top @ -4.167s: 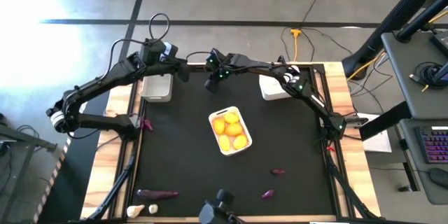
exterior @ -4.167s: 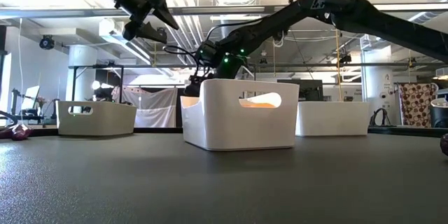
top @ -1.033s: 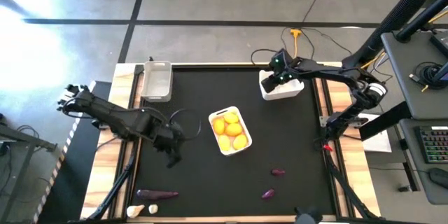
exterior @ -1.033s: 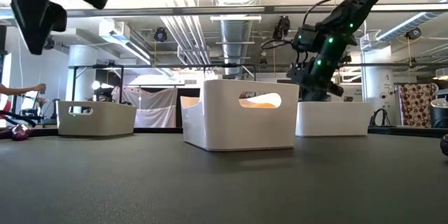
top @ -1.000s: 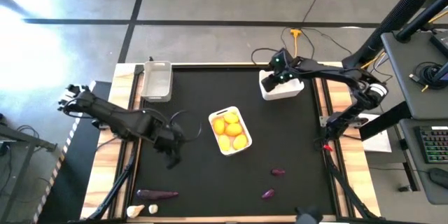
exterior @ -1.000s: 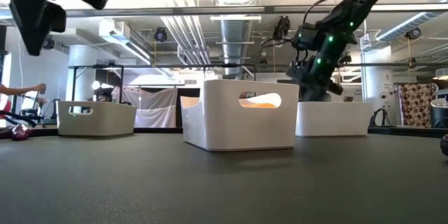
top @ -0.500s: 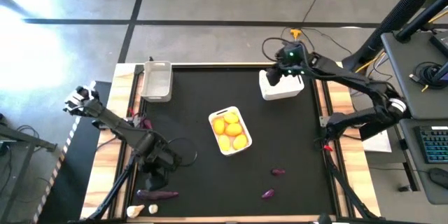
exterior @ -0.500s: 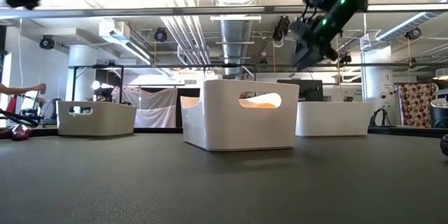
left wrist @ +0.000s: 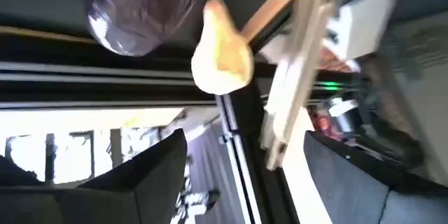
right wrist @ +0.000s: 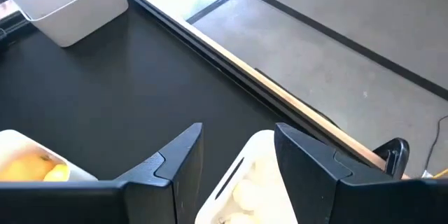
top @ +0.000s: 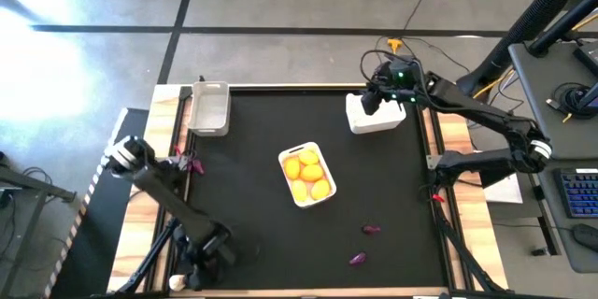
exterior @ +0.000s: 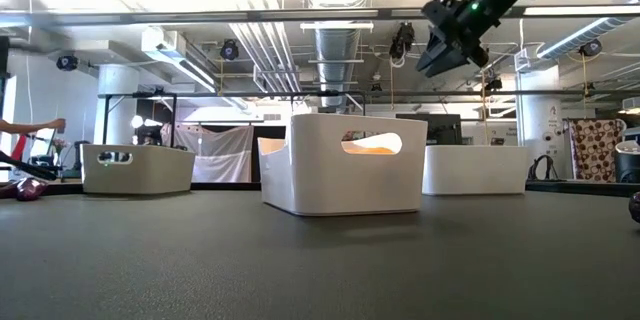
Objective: Sort produce into baskets
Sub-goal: Put the garlic into the top white bin
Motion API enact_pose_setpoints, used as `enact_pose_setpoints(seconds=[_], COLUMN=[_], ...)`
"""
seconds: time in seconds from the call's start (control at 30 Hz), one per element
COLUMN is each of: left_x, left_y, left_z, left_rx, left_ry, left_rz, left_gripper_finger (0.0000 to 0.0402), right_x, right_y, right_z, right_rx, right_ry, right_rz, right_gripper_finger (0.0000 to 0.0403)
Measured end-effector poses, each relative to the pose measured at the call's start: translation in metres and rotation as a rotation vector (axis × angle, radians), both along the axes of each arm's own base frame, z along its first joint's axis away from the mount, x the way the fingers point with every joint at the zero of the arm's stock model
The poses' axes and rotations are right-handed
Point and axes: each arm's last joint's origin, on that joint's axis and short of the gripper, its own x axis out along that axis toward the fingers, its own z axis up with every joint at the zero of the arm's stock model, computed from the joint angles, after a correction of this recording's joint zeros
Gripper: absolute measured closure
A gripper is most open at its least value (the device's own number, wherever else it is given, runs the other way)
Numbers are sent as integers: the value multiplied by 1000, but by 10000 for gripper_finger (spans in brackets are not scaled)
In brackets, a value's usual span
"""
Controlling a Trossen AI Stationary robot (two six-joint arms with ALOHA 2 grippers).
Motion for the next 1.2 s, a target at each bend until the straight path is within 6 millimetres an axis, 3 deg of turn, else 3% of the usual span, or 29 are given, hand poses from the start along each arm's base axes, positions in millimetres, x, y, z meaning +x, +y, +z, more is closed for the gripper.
enact_pose_setpoints(seconds=[0.27,0.47,0.97,1.07,1.2], left_x=[-5,-6,-23,-23,-23], left_y=[-28,-29,-44,-49,-49], left_z=[-36,-39,-54,-59,-61], left_rx=[77,213,258,240,262], left_ry=[113,116,134,128,127], left_rz=[22,100,50,43,53], left_gripper_finger=[132,132,132,146,196], right_x=[2,3,2,2,2], right_y=[-4,-4,-4,-3,-3], right_z=[-5,-6,-7,-8,-8], right_rx=[-8,-1,24,30,29], right_ry=[32,31,34,43,43], right_rz=[-47,-49,-59,-58,-58], right_gripper_finger=[234,236,236,236,236])
